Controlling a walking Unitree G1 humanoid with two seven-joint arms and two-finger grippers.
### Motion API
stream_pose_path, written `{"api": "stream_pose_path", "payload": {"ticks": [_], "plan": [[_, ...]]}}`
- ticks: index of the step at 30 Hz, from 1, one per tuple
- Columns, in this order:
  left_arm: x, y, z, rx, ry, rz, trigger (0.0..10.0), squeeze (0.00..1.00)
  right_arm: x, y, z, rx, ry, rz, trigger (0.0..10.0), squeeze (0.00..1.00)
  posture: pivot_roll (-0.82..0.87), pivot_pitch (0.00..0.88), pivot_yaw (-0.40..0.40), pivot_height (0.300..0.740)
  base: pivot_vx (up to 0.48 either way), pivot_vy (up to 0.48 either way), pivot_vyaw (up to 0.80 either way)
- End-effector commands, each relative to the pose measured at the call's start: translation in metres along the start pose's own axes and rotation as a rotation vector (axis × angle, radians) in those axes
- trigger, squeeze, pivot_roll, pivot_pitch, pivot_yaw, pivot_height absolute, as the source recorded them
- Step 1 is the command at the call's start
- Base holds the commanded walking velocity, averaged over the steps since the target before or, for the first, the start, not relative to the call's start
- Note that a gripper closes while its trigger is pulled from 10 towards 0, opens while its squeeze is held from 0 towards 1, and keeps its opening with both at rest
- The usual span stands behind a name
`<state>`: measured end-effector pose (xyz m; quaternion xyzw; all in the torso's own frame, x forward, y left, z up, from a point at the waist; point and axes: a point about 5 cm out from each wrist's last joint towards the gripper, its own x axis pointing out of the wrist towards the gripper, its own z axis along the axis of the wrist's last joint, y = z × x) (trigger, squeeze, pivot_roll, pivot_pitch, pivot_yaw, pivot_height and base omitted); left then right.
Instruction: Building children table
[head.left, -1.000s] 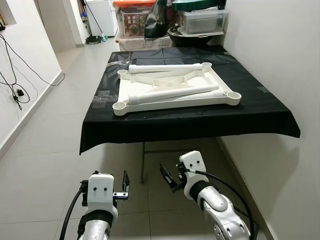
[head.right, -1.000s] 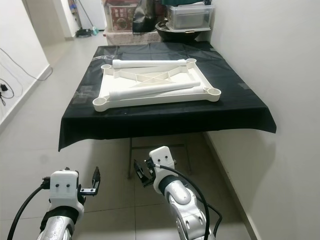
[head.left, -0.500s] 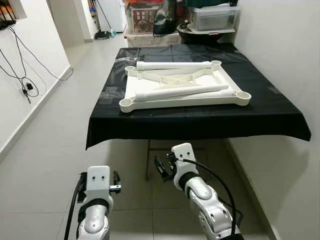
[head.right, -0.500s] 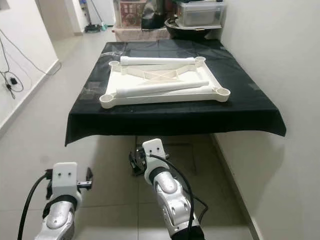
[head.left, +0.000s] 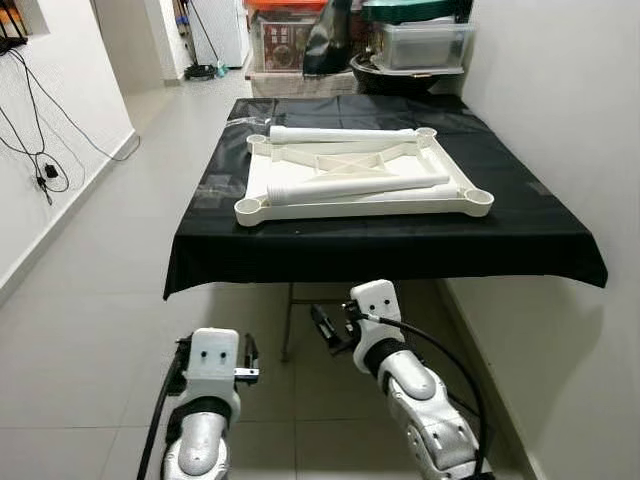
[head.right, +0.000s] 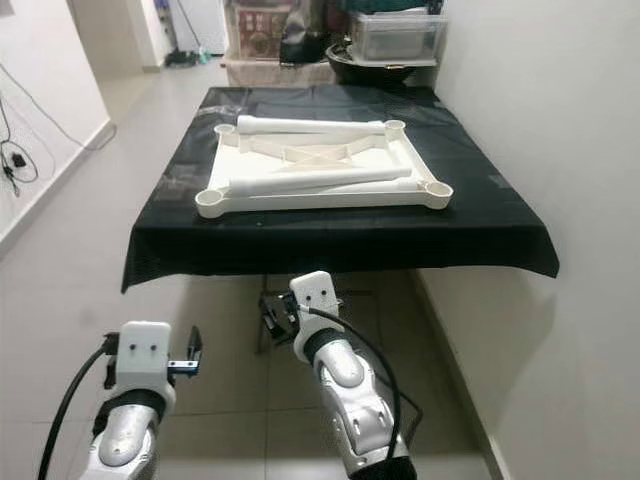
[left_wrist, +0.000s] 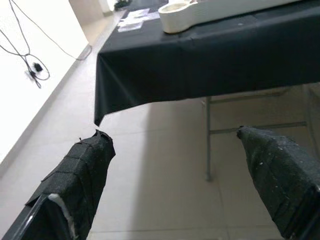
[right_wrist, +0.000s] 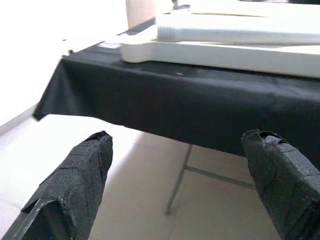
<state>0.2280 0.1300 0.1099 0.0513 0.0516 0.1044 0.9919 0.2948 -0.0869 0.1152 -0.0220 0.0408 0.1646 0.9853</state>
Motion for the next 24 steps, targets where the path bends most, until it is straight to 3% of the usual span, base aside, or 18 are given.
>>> {"api": "stream_pose_path", "payload": {"ticks": [1, 9, 14, 18, 24], "plan": [[-0.002, -0.003, 0.003, -0.033, -0.019, 0.020, 10.0, 0.00, -0.002, -0.004, -0.005, 0.005, 0.015, -0.049, 10.0, 0.00, 0.04, 0.000, -0.009, 0.740, 0.000, 0.000, -0.80], [0.002, -0.001, 0.003, -0.075, -0.002, 0.000, 10.0, 0.00, 0.001, 0.001, -0.006, 0.011, 0.018, 0.003, 10.0, 0.00, 0.03, 0.000, 0.004, 0.740, 0.000, 0.000, -0.61], [0.005, 0.004, 0.002, -0.083, -0.004, 0.020, 10.0, 0.00, 0.004, 0.011, -0.004, -0.010, 0.006, 0.037, 10.0, 0.00, 0.03, 0.000, 0.007, 0.740, 0.000, 0.000, 0.00], [0.007, 0.005, 0.001, -0.111, -0.003, 0.024, 10.0, 0.00, 0.005, 0.012, -0.007, 0.000, 0.018, 0.036, 10.0, 0.00, 0.03, 0.000, 0.006, 0.740, 0.000, 0.000, 0.00], [0.007, 0.006, 0.002, -0.082, -0.011, 0.028, 10.0, 0.00, 0.006, 0.010, -0.008, 0.014, 0.023, 0.034, 10.0, 0.00, 0.03, 0.000, 0.012, 0.740, 0.000, 0.000, 0.00]]}}
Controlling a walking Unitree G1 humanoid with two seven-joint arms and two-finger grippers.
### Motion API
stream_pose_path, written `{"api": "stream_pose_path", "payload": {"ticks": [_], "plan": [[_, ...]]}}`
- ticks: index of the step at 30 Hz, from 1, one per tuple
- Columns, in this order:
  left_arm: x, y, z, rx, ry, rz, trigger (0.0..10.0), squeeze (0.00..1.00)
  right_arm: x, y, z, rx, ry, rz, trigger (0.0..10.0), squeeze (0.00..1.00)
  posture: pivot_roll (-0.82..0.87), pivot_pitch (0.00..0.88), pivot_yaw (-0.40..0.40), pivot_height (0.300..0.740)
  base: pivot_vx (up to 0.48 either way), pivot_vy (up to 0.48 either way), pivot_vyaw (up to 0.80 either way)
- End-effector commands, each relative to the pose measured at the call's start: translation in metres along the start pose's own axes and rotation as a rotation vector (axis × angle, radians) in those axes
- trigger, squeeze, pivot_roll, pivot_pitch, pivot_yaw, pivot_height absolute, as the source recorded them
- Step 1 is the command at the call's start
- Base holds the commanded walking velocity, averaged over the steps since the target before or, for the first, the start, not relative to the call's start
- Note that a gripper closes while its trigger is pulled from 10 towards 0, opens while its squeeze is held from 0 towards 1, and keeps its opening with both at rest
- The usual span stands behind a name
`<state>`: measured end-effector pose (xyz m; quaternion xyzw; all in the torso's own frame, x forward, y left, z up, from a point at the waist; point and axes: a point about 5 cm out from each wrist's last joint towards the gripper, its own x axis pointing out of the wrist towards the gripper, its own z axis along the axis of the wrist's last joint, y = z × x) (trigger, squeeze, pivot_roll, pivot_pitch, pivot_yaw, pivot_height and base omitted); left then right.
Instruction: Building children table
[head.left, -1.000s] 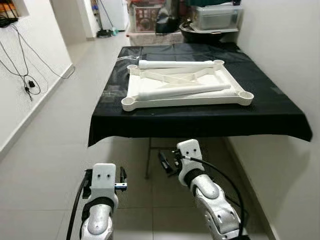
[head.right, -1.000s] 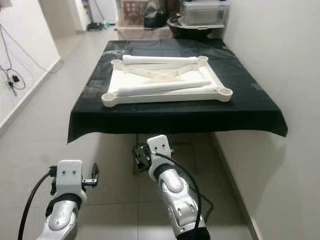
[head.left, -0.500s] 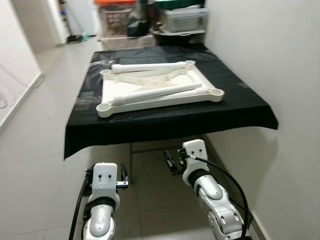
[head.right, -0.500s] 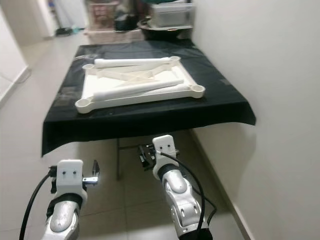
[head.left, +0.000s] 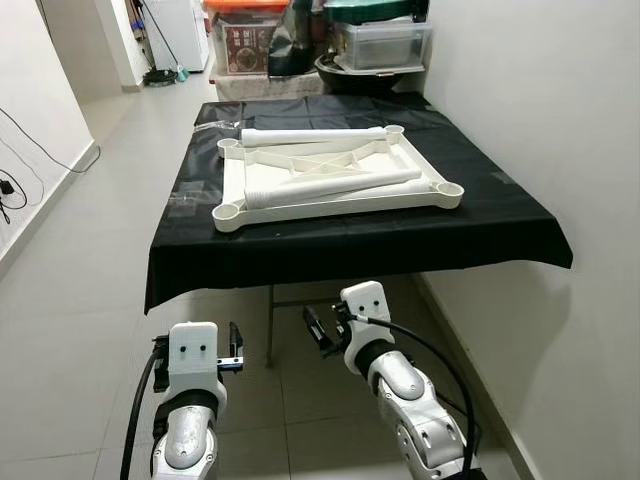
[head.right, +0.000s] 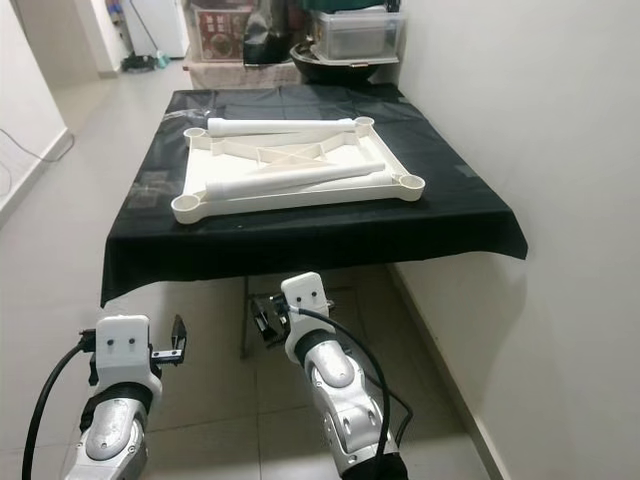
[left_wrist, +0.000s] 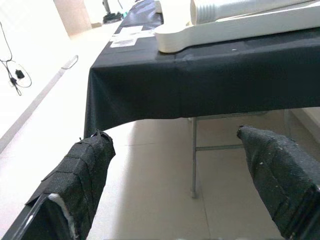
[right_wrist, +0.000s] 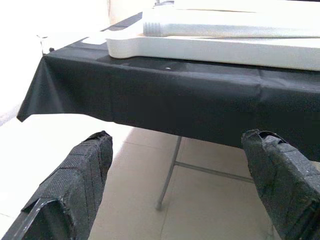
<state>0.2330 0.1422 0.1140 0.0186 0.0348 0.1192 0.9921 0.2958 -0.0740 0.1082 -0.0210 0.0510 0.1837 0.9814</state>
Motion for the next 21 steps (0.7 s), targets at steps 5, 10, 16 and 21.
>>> {"api": "stream_pose_path", "payload": {"ticks": [5, 10, 16, 21], "plan": [[0.0009, -0.0068, -0.0011, 0.005, 0.002, -0.016, 10.0, 0.00, 0.0007, -0.0010, -0.0038, 0.014, 0.009, 0.004, 10.0, 0.00, 0.04, 0.000, 0.016, 0.740, 0.000, 0.000, 0.00], [0.0009, -0.0073, -0.0009, -0.001, 0.003, -0.018, 10.0, 0.00, 0.0009, -0.0001, -0.0038, 0.011, 0.007, 0.009, 10.0, 0.00, 0.04, 0.000, 0.016, 0.740, 0.000, 0.000, 0.00], [0.0031, -0.0022, 0.0028, -0.008, -0.015, -0.003, 10.0, 0.00, 0.0025, 0.0048, -0.0016, 0.026, -0.014, 0.031, 10.0, 0.00, 0.04, 0.000, 0.015, 0.740, 0.000, 0.000, 0.00], [0.0051, 0.0000, 0.0048, -0.007, -0.026, 0.003, 10.0, 0.00, 0.0033, 0.0053, -0.0022, 0.029, -0.009, 0.030, 10.0, 0.00, 0.04, 0.000, 0.015, 0.740, 0.000, 0.000, 0.00]]}}
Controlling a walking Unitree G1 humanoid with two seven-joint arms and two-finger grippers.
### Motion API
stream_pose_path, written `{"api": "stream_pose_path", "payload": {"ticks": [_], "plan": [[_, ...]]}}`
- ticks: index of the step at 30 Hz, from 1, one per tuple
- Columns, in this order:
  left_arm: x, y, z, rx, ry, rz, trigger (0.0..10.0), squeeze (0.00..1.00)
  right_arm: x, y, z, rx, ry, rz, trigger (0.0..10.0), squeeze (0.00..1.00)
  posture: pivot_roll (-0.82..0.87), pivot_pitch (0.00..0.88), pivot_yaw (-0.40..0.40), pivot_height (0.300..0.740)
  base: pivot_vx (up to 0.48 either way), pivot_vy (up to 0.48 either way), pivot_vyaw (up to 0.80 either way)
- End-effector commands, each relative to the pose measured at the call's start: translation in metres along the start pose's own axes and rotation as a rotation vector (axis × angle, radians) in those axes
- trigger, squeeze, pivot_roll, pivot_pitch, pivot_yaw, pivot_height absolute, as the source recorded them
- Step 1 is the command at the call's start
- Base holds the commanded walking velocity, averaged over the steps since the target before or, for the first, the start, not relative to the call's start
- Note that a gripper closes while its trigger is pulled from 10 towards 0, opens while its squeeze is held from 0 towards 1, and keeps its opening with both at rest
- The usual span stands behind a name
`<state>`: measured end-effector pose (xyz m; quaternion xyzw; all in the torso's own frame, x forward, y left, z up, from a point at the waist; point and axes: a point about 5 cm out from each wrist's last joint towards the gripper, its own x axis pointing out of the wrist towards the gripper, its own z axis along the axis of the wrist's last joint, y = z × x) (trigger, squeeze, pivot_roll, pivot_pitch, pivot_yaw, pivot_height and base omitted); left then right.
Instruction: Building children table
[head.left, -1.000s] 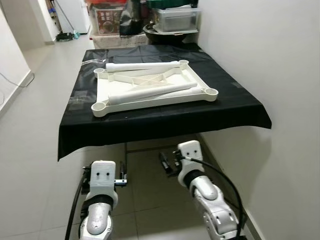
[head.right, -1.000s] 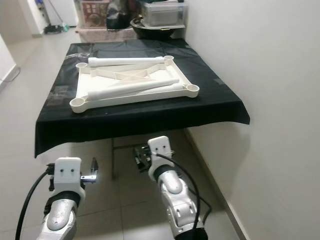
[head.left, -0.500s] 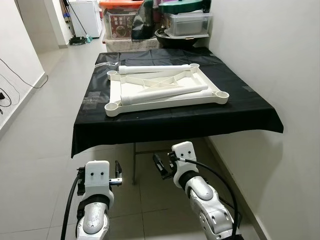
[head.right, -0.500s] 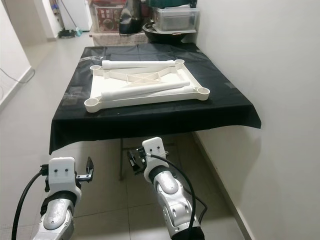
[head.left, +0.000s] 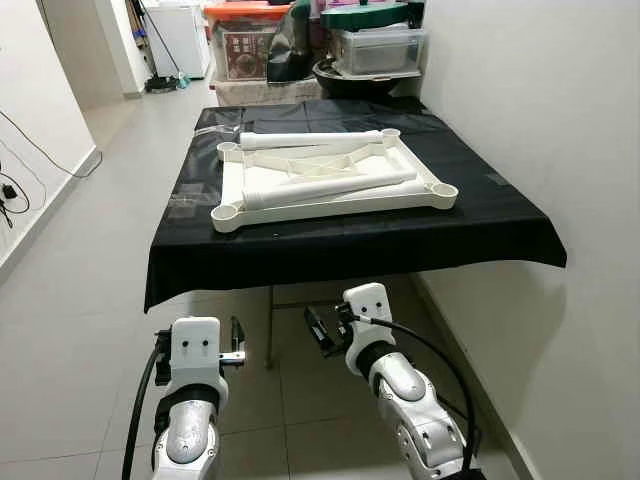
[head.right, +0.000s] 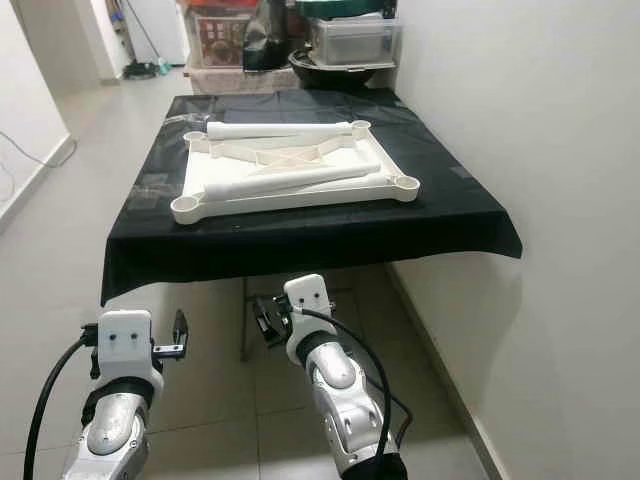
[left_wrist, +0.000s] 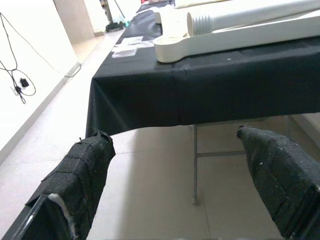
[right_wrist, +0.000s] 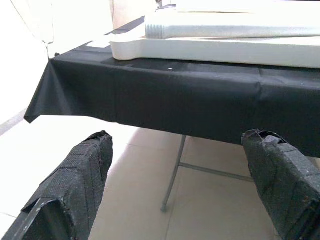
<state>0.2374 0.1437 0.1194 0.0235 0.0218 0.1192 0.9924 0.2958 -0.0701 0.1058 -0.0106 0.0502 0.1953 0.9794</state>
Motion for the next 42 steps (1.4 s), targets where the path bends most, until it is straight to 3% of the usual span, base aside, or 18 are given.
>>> {"api": "stream_pose_path", "payload": {"ticks": [1, 10, 20, 42], "plan": [[0.002, 0.001, 0.001, -0.006, -0.006, 0.007, 10.0, 0.00, 0.002, 0.002, 0.000, 0.011, -0.003, 0.005, 10.0, 0.00, 0.04, 0.000, 0.014, 0.740, 0.000, 0.000, 0.00], [0.002, 0.001, 0.004, -0.019, -0.015, 0.010, 10.0, 0.00, 0.002, 0.001, 0.002, 0.003, -0.021, 0.002, 10.0, 0.00, 0.05, 0.000, 0.010, 0.740, 0.117, 0.000, 0.00], [0.007, 0.007, 0.018, -0.015, -0.072, 0.031, 10.0, 0.00, 0.002, -0.002, 0.032, -0.057, -0.179, -0.008, 10.0, 0.00, 0.05, 0.000, 0.010, 0.740, 0.286, 0.000, 0.00], [0.006, 0.005, 0.017, -0.002, -0.077, 0.021, 10.0, 0.00, 0.004, -0.012, 0.033, -0.049, -0.194, -0.068, 10.0, 0.00, 0.05, 0.000, 0.006, 0.740, 0.304, 0.000, 0.00]]}}
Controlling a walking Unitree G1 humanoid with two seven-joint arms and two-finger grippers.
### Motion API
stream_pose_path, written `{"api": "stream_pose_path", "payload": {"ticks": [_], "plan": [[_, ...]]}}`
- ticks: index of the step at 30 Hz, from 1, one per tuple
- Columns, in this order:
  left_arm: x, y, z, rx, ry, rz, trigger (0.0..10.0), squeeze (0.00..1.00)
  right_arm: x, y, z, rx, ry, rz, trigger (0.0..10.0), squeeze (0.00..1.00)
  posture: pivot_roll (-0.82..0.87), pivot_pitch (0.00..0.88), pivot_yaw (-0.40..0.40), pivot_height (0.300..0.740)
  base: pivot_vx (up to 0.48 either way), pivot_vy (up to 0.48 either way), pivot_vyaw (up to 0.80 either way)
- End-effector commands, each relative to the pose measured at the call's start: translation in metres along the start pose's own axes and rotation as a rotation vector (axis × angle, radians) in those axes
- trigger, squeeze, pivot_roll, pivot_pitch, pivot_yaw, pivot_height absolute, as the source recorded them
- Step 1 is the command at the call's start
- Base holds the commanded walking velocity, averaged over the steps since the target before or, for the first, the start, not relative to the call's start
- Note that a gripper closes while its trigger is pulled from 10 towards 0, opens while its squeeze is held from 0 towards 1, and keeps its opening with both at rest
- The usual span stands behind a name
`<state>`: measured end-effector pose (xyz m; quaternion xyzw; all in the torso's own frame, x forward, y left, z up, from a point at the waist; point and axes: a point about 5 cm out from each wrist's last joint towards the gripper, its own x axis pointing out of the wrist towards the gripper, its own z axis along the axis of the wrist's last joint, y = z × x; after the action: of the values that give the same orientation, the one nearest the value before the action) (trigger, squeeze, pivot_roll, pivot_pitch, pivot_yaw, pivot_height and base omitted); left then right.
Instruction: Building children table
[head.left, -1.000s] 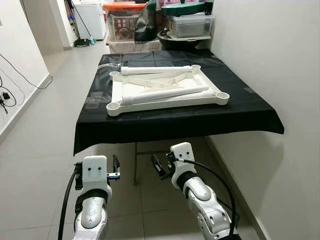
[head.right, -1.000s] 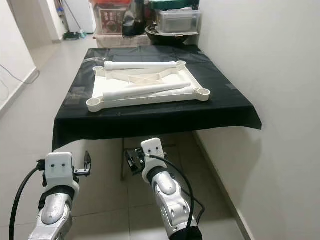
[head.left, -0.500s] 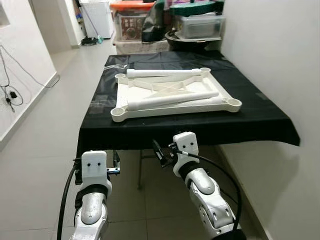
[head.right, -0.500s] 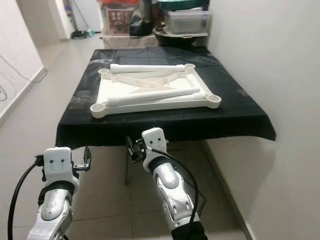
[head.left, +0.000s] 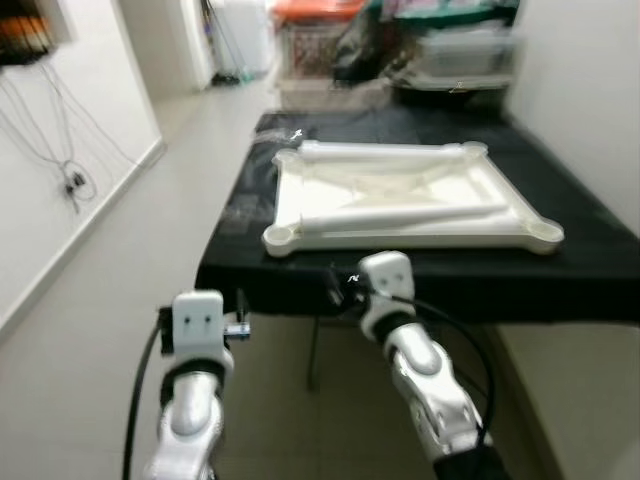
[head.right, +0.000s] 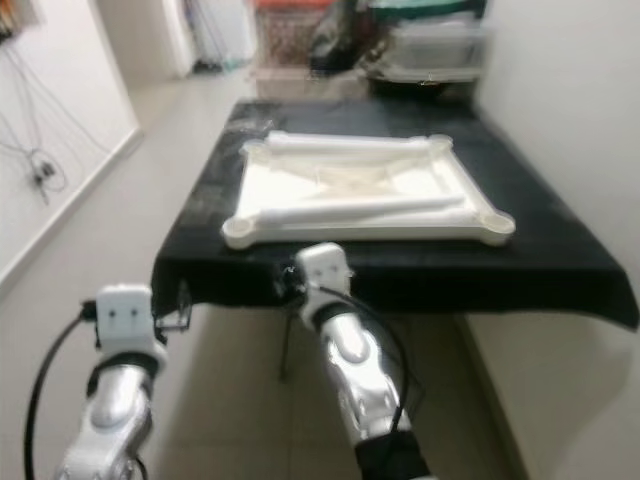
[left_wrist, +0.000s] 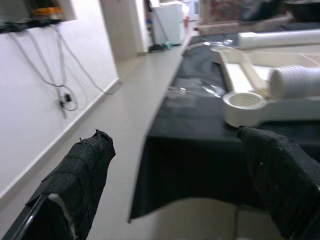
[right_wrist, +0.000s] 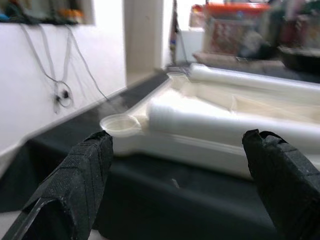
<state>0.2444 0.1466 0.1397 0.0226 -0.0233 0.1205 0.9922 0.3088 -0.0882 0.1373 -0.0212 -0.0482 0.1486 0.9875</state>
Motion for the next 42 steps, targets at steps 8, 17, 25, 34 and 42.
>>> {"api": "stream_pose_path", "payload": {"ticks": [8, 17, 25, 34, 42], "plan": [[0.002, 0.004, -0.002, 0.015, 0.008, 0.019, 10.0, 0.00, 0.004, 0.008, 0.001, 0.018, -0.007, 0.013, 10.0, 0.00, 0.06, 0.000, 0.009, 0.740, 0.304, 0.000, -0.70], [0.002, 0.004, -0.002, 0.015, 0.009, 0.005, 10.0, 0.00, 0.010, 0.002, 0.012, 0.032, -0.060, -0.026, 10.0, 0.00, 0.05, 0.000, 0.013, 0.740, 0.304, 0.000, -0.27], [0.002, 0.008, 0.002, 0.007, -0.002, 0.017, 10.0, 0.00, 0.009, 0.001, 0.011, 0.027, -0.057, -0.040, 10.0, 0.00, 0.06, 0.000, 0.014, 0.740, 0.179, 0.000, 0.00], [0.041, 0.031, 0.039, 0.183, -0.082, -0.080, 10.0, 0.00, 0.014, -0.007, 0.016, 0.030, -0.077, -0.065, 10.0, 0.00, 0.07, 0.000, 0.022, 0.740, 0.000, 0.000, 0.00], [0.093, 0.048, 0.068, 0.315, -0.062, -0.466, 10.0, 1.00, 0.020, -0.012, 0.027, 0.046, -0.103, -0.103, 10.0, 0.00, 0.09, 0.000, 0.038, 0.740, 0.000, 0.000, 0.00]]}}
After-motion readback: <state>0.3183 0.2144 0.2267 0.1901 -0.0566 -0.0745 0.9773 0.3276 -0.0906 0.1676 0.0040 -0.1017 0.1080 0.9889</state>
